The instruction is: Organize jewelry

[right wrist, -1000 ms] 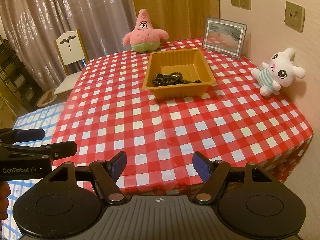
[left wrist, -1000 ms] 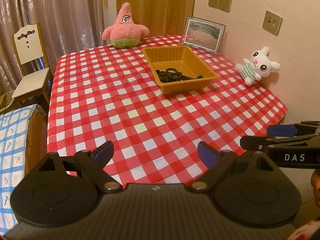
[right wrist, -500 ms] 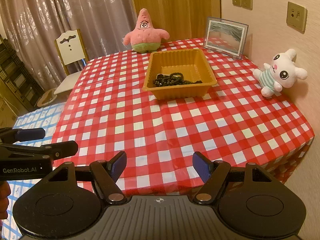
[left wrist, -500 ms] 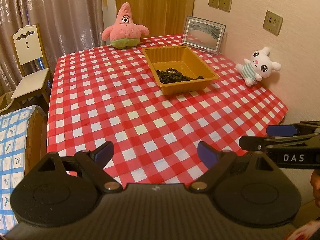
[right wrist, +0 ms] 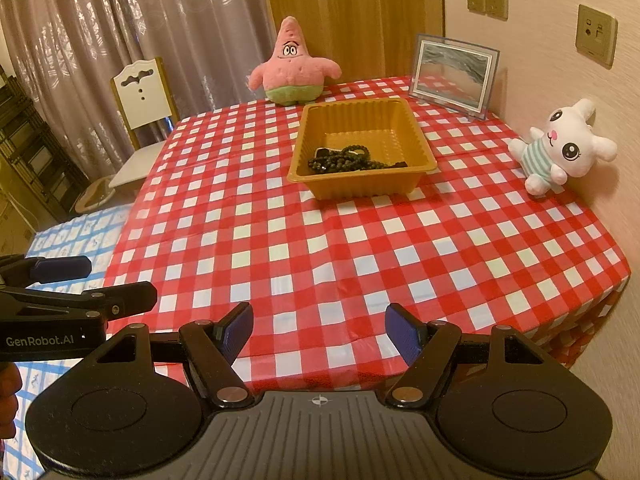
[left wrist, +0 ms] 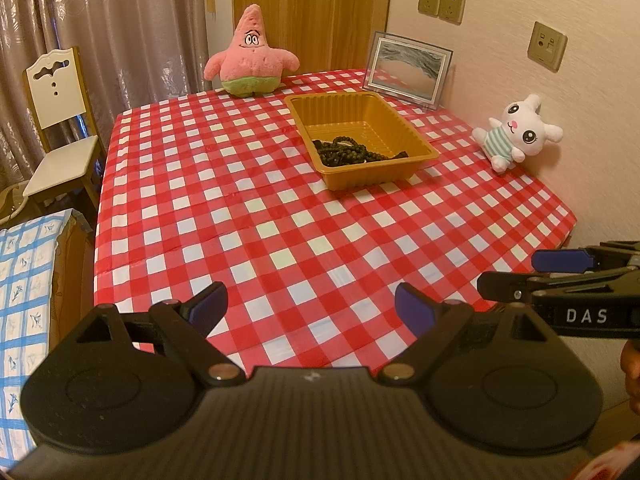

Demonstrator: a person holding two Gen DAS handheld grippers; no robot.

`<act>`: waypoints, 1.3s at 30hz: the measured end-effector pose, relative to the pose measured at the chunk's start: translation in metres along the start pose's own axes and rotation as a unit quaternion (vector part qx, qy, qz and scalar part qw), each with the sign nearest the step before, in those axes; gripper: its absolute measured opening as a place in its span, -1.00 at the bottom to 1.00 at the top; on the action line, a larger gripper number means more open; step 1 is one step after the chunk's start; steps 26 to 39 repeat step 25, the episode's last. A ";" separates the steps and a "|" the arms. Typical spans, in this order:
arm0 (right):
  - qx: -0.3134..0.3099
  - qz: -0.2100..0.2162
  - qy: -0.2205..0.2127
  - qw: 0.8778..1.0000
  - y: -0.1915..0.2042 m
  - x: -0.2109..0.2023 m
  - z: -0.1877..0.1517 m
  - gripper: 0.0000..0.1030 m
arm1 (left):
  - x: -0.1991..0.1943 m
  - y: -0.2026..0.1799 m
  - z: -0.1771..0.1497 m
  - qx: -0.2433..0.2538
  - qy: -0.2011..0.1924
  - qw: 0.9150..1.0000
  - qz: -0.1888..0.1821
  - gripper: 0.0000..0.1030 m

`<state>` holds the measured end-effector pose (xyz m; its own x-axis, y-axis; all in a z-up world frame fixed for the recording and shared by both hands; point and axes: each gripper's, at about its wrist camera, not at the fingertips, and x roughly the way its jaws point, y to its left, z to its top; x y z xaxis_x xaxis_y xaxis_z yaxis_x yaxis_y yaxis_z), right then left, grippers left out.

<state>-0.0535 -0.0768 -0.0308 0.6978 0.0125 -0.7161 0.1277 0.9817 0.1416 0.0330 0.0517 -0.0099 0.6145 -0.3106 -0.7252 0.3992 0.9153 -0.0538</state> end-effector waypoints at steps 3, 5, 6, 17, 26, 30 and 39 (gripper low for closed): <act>0.000 0.000 0.000 1.000 0.000 0.000 0.000 0.41 | 0.000 0.000 0.000 0.000 0.000 1.000 0.000 0.74; 0.000 0.000 0.000 1.000 0.000 0.000 0.000 0.41 | 0.001 0.000 0.000 0.000 0.000 1.000 0.000 0.74; 0.000 0.000 0.000 1.000 0.000 0.000 0.000 0.41 | 0.000 -0.001 0.000 0.000 0.001 1.000 0.000 0.74; 0.000 0.001 0.003 1.000 0.003 0.003 -0.001 0.41 | 0.003 -0.001 0.001 0.000 0.002 1.000 0.001 0.74; 0.001 0.002 0.006 1.000 0.003 0.007 0.000 0.41 | 0.010 0.002 0.002 0.001 0.004 1.000 0.002 0.74; 0.001 0.002 0.006 1.000 0.003 0.007 0.000 0.41 | 0.010 0.002 0.002 0.001 0.004 1.000 0.002 0.74; 0.001 0.002 0.006 1.000 0.003 0.007 0.000 0.41 | 0.010 0.002 0.002 0.001 0.004 1.000 0.002 0.74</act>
